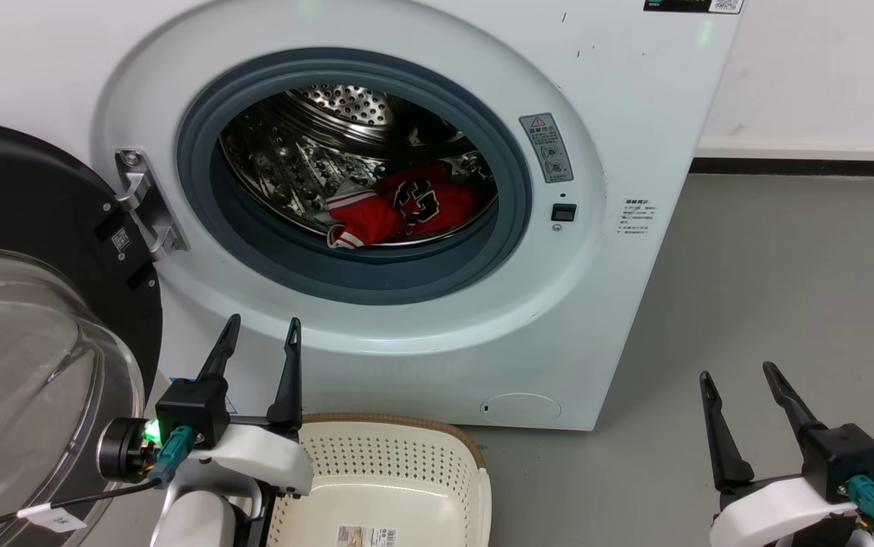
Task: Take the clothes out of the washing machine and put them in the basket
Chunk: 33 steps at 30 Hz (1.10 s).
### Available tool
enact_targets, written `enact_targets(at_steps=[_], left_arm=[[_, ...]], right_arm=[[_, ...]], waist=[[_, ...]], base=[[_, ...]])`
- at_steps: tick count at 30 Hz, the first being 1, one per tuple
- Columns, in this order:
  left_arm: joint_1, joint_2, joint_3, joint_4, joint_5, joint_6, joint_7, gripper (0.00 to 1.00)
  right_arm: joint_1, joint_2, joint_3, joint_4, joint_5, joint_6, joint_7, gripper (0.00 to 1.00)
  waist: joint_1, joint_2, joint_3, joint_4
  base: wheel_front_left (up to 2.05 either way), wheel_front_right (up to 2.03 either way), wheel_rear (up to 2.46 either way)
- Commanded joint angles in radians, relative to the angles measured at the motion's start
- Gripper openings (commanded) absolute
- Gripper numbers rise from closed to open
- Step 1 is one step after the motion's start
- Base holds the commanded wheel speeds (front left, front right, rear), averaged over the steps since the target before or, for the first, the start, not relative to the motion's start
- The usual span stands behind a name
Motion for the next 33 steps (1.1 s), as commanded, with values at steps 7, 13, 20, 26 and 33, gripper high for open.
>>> enact_targets(at_steps=[7, 13, 20, 26, 33], left_arm=[[-0.044, -0.002, 0.012, 0.016, 0.003, 0.015, -0.003, 1.0], [-0.145, 0.01, 0.034, 0.068, 0.003, 0.033, -0.003, 1.0], [-0.324, 0.059, 0.06, 0.204, 0.009, 0.049, -0.003, 1.0], [-0.502, 0.125, 0.052, 0.371, 0.031, 0.045, 0.005, 1.0], [-0.678, 0.216, 0.042, 0.56, 0.056, 0.039, 0.099, 1.0]], right_arm=[[-0.022, 0.001, 0.016, -0.01, 0.011, 0.0, -0.001, 1.0], [-0.056, 0.001, 0.055, -0.037, 0.014, 0.0, 0.001, 1.0], [-0.106, 0.001, 0.096, -0.054, 0.031, 0.0, -0.019, 1.0], [-0.16, 0.001, 0.135, -0.038, 0.055, 0.0, -0.046, 1.0], [-0.221, 0.001, 0.199, 0.017, 0.105, 0.0, -0.095, 1.0]], waist=[[0.0, 0.0, 0.019, -0.013], [0.0, 0.0, 0.083, -0.065], [0.0, 0.0, 0.2, -0.146], [0.0, 0.0, 0.299, -0.205], [0.0, 0.0, 0.388, -0.278]], base=[[0.0, 0.0, 0.0], [0.0, 0.0, 0.0], [0.0, 0.0, 0.0], [0.0, 0.0, 0.0], [0.0, 0.0, 0.0]])
